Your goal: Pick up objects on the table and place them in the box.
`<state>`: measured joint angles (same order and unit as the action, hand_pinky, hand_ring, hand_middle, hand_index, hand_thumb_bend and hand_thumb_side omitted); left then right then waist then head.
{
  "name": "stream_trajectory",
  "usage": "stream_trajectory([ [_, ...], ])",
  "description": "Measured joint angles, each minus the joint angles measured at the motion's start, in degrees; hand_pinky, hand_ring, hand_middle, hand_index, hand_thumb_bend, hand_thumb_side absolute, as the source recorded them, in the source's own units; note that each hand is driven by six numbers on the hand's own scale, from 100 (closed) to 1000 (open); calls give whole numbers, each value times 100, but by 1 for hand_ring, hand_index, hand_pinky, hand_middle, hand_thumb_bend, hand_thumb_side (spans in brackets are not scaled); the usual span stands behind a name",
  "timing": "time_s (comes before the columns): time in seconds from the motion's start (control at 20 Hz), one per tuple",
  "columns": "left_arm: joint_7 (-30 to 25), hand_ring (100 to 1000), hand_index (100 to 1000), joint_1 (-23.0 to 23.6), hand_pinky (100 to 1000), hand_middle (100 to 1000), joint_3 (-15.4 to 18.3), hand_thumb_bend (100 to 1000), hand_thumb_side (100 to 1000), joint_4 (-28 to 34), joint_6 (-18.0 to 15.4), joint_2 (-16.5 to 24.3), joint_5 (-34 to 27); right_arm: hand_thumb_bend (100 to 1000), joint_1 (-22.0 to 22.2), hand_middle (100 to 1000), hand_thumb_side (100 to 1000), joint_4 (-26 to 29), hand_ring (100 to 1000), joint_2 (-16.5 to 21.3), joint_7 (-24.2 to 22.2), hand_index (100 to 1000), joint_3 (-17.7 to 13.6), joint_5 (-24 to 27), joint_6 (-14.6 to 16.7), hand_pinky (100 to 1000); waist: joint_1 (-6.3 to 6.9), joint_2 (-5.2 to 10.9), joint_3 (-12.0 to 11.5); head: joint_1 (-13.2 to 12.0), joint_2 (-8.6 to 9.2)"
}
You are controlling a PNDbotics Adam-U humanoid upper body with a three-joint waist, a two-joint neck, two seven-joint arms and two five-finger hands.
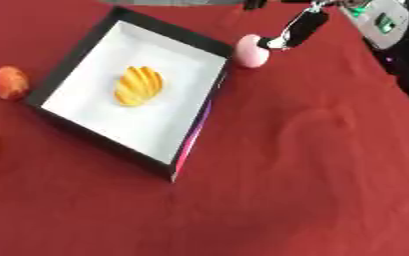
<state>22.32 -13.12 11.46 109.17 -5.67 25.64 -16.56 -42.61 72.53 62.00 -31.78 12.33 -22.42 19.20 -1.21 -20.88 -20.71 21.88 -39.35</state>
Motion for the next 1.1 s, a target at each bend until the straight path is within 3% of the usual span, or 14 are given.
stream_trajectory([
  [0.25, -1, 810, 804, -3, 874, 791, 0, 147, 793, 0, 1, -4, -4, 287, -6, 822, 360, -221, 865, -82, 26, 900, -61, -128, 30, 929, 0, -123, -30, -1, 36],
  [0.75, -34, 813, 803, -8, 876, 796, 0, 145, 795, 0, -12, -50, -5, 309, -3, 791, 360, -423, 856, -129, 79, 890, -127, -359, 62, 920, 0, -214, -52, -2, 82],
  [0.95, -37, 814, 802, -9, 877, 797, 0, 145, 796, 0, -13, -51, -6, 275, -3, 628, 301, -489, 799, -133, 114, 765, -137, -475, 46, 887, 0, -216, -54, -2, 84],
  [1.05, -46, 814, 801, -9, 877, 798, 0, 146, 796, 0, -15, -52, -6, 232, -3, 573, 244, -492, 763, -147, 142, 715, -138, -485, 54, 869, 0, -217, -54, -2, 83],
  [1.1, -53, 815, 801, -9, 877, 798, 0, 146, 795, 0, -15, -52, -6, 161, -4, 532, 161, -492, 729, -162, 153, 673, -138, -474, 55, 852, 0, -217, -53, -2, 82],
])
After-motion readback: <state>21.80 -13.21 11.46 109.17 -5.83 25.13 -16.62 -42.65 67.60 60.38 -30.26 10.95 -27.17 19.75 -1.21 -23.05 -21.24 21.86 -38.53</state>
